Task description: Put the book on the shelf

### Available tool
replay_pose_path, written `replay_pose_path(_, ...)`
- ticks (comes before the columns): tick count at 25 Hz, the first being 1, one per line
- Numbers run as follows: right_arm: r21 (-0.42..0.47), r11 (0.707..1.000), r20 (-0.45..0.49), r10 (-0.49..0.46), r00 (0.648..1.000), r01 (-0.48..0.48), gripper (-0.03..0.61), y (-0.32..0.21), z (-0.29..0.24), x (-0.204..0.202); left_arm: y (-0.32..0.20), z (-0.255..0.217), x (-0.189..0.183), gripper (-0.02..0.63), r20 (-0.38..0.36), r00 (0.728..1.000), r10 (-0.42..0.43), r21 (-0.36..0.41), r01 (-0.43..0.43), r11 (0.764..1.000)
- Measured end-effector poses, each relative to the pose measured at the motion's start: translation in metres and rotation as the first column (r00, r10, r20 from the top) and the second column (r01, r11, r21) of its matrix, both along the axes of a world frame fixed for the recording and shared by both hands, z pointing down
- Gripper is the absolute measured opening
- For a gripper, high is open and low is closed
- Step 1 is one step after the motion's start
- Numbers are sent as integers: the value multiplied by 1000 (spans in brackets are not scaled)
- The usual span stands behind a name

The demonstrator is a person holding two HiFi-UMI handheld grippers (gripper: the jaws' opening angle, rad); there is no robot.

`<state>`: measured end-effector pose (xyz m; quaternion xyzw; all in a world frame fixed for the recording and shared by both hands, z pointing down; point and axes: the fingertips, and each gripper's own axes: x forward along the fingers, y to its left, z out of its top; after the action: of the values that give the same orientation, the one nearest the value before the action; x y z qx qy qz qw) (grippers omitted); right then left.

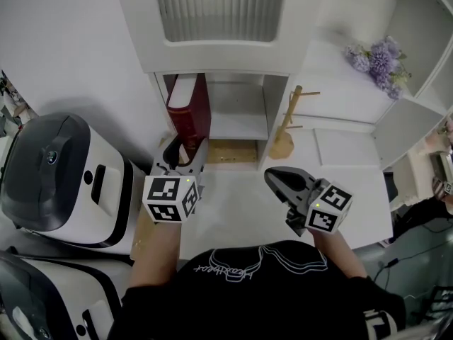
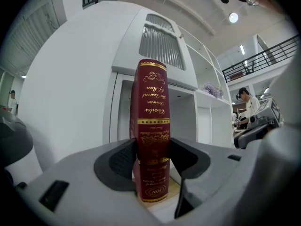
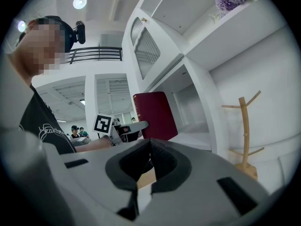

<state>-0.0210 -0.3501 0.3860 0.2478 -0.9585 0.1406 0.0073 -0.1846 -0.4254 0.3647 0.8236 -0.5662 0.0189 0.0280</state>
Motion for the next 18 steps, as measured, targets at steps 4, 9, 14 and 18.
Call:
replay_pose_path(4, -8, 1000, -12, 1, 1000, -1, 6, -4, 3, 3, -13, 0, 5, 222, 10, 1000, 1, 2, -1, 1000)
replay_pose_path(9, -16, 1000, -18, 0, 1000, -1, 6, -6, 6, 2, -25, 0, 6, 222, -1, 1000, -9, 15, 9, 1000)
replay_pose_path(14, -15, 1000, -26, -6, 1000, 6, 6, -8, 7, 0, -35, 0, 7, 222, 7, 1000, -15, 24, 15, 1000)
replay_pose_path(18, -26, 1000, -26, -9, 1000, 8, 6, -9, 10, -1, -43, 0, 8, 222, 9, 1000, -11, 27, 11, 1000)
